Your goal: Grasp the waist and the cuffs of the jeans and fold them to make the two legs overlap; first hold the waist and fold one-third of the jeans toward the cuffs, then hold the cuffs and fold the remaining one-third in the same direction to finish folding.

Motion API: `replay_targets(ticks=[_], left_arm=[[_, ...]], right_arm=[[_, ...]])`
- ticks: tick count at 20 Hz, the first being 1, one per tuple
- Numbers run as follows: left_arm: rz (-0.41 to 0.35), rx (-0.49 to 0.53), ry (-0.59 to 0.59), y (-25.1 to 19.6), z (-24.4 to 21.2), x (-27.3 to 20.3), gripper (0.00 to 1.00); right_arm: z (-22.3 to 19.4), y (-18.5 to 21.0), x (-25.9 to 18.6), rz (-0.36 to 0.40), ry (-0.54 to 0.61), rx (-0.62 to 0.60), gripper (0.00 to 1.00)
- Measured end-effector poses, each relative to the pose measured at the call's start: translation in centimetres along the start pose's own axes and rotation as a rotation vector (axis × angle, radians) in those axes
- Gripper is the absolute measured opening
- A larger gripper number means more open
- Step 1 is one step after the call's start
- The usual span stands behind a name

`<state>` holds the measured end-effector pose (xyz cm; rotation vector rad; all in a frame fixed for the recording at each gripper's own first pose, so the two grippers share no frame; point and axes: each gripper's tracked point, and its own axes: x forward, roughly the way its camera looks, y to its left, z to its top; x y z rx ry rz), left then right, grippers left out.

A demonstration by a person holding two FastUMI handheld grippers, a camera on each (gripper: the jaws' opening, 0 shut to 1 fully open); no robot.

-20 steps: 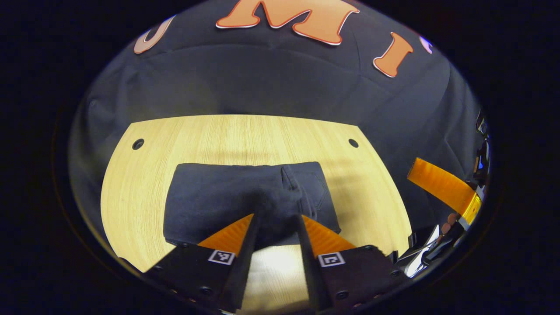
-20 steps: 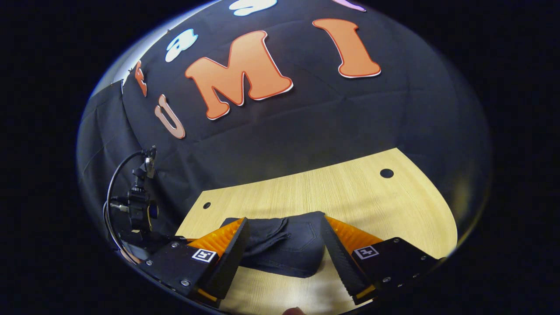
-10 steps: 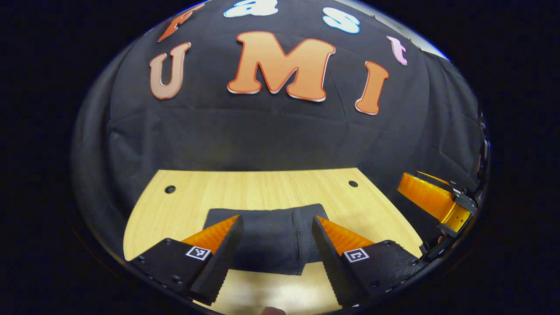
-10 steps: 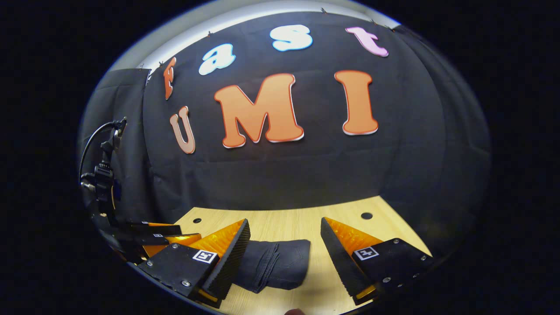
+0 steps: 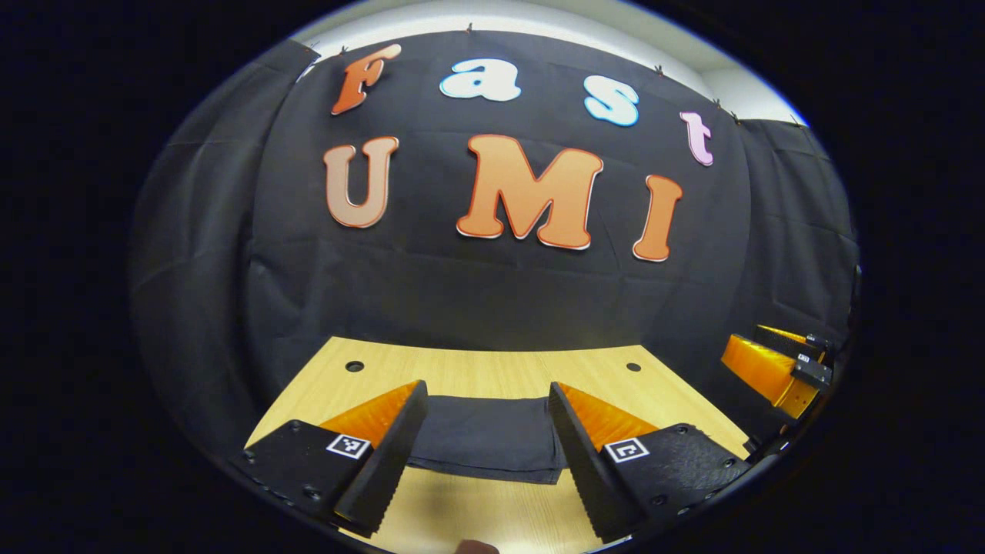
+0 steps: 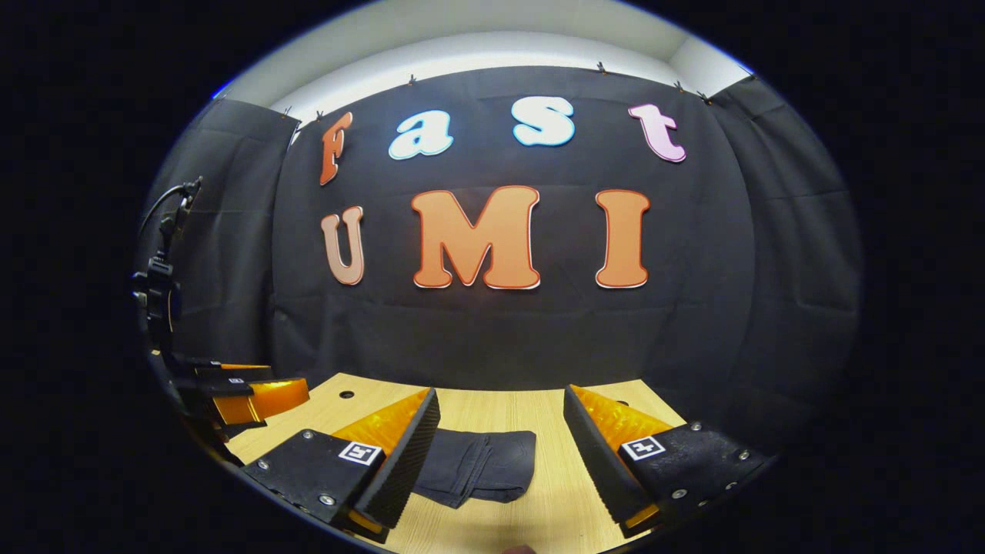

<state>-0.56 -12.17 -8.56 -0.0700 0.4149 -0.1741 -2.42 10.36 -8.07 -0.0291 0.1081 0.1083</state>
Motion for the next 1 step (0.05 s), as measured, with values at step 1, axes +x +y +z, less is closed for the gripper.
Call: replay_targets(ticks=[1], left_arm=[[0.015,0.000,-0.029,0.74,0.53,-1.12,0.89]], right_arm=[[0.17,0.69,-0.53,0.004,-0.007,-0.011,0.97]])
